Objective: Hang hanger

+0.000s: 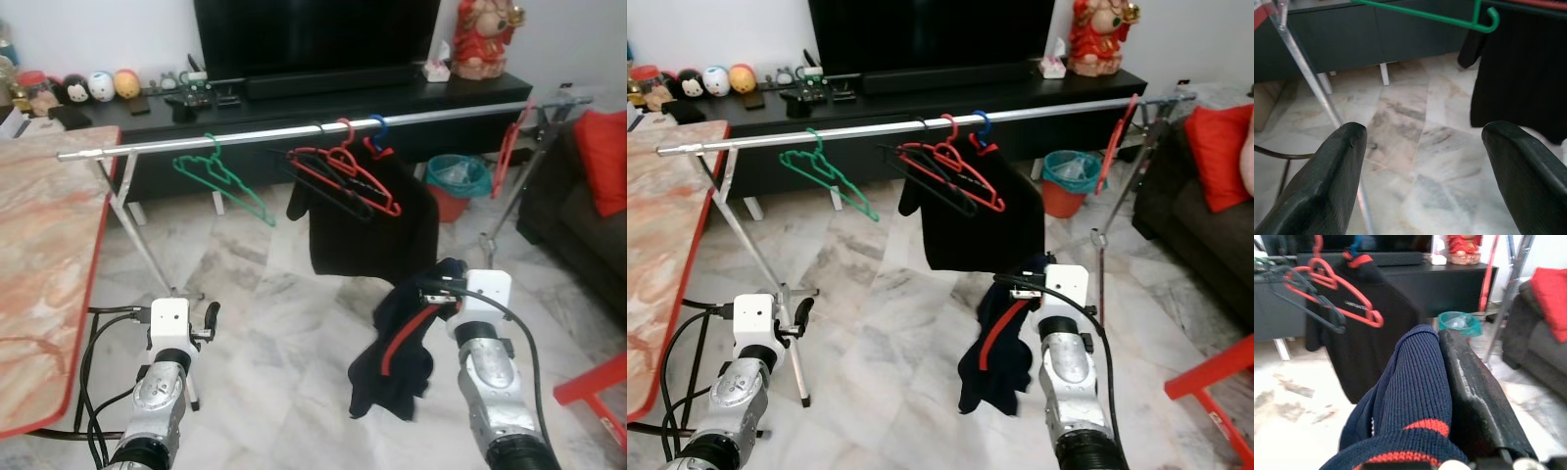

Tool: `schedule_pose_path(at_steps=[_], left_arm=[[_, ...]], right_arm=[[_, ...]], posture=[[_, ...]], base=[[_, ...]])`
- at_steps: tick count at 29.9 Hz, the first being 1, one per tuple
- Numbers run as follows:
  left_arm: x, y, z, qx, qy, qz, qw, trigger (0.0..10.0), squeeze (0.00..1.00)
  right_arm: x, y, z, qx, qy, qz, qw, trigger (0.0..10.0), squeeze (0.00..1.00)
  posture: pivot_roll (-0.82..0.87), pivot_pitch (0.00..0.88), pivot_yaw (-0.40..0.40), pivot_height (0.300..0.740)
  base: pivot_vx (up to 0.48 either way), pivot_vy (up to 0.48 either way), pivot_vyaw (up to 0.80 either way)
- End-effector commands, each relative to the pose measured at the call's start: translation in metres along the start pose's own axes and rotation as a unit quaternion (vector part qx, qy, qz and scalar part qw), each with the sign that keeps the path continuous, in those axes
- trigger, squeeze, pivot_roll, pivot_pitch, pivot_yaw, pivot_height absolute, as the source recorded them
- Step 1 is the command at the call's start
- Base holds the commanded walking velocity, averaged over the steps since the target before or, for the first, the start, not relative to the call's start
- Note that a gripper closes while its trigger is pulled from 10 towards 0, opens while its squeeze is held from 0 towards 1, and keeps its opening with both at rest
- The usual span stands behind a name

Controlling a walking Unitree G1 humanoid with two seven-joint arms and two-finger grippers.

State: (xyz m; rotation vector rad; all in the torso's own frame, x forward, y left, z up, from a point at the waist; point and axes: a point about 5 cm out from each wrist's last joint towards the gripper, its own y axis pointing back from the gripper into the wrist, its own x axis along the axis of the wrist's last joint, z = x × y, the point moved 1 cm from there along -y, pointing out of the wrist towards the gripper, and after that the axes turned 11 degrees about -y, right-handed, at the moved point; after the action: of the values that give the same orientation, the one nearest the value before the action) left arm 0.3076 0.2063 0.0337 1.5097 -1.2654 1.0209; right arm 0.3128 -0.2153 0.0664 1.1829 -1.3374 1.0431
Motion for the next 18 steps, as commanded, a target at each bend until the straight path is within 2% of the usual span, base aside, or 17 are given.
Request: schedule_pose_path(at_steps=[1,11,18], left_arm=[[-0.002,0.001,-0.015,0.023,0.000,-0.002,1.000,10.0,0.00],[-0.013,0.010,-0.029,0.035,-0.014,-0.013,0.999,10.0,0.00],[-0.018,0.017,-0.033,0.045,-0.016,-0.013,0.999,10.0,0.00]], right_arm=[[0.010,-0.006,-0.007,0.011,-0.007,0.023,1.000,10.0,0.00],[0.005,-0.001,-0.011,0.023,-0.008,0.020,1.000,10.0,0.00],[0.000,0.002,-0.012,0.033,-0.006,0.014,0.999,10.0,0.00]], posture=[[0.05,0.000,-0.020,0.740],[0.06,0.000,-0.018,0.740],[0.06,0.000,-0.016,0.740]], base=[[0.000,-0.352,0.00],[0.000,-0.343,0.00],[0.000,-0.317,0.00]])
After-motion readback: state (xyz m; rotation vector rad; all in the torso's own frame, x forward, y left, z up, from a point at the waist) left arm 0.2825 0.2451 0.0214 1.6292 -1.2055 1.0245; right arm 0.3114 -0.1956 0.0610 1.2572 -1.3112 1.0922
